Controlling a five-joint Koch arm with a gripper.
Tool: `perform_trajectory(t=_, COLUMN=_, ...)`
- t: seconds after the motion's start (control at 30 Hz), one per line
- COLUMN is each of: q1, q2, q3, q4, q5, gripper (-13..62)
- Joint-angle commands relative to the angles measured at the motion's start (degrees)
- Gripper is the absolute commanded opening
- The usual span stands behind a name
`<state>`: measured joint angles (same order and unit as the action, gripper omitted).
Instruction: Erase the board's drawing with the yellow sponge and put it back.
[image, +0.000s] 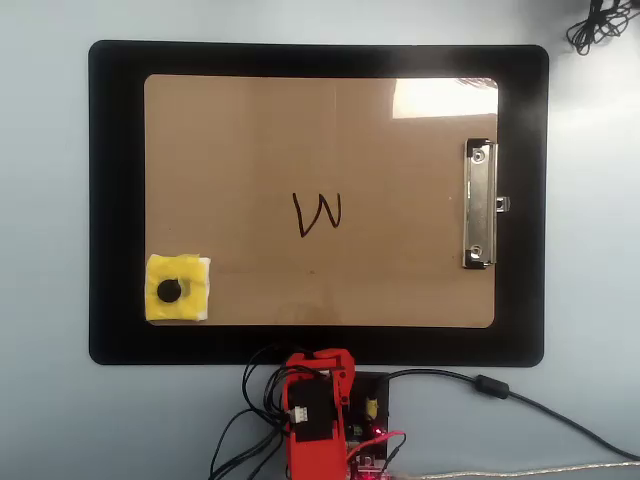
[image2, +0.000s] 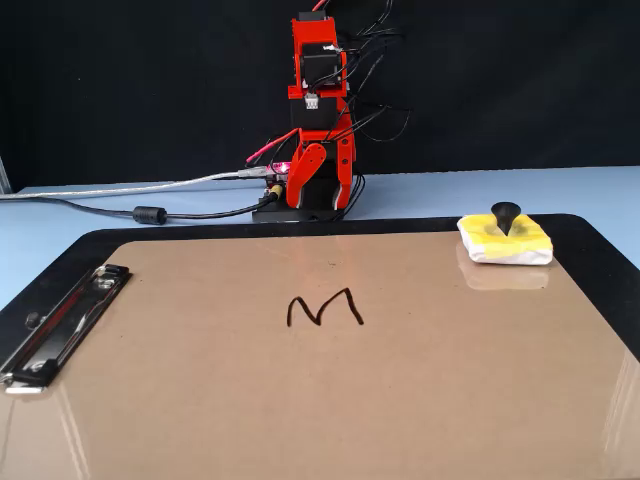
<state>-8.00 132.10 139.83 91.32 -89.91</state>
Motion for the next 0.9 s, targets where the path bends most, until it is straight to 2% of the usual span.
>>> perform_trajectory(t=0.0, q1=0.00, q2=2.55, q3=1.41, q4=3.43, q5=-1.23, gripper=34.5)
perform_trajectory(t=0.4, q1=-0.09, q2=2.55, q3=1.41, q4=3.16, q5=-1.41, gripper=34.3)
perform_trajectory(t=0.47, q1=-0.18, q2=2.55, q3=-1.85, q4=3.08, q5=-1.67, gripper=34.2)
perform_trajectory(t=0.6, q1=-1.76, q2=1.14, q3=-17.58, q4=1.76, q5=-1.41, gripper=33.9)
perform_trajectory(t=0.67, q1=-8.09, q2=0.00, q3=-22.76, q4=-1.58, q5=-1.23, gripper=33.8)
perform_trajectory(t=0.73, q1=-19.51, q2=-0.35, q3=-25.31, q4=-8.88, q5=-1.41, gripper=33.7)
perform_trajectory(t=0.87, q1=-38.41, q2=-2.81, q3=-23.20, q4=-34.01, q5=-2.55, gripper=33.7)
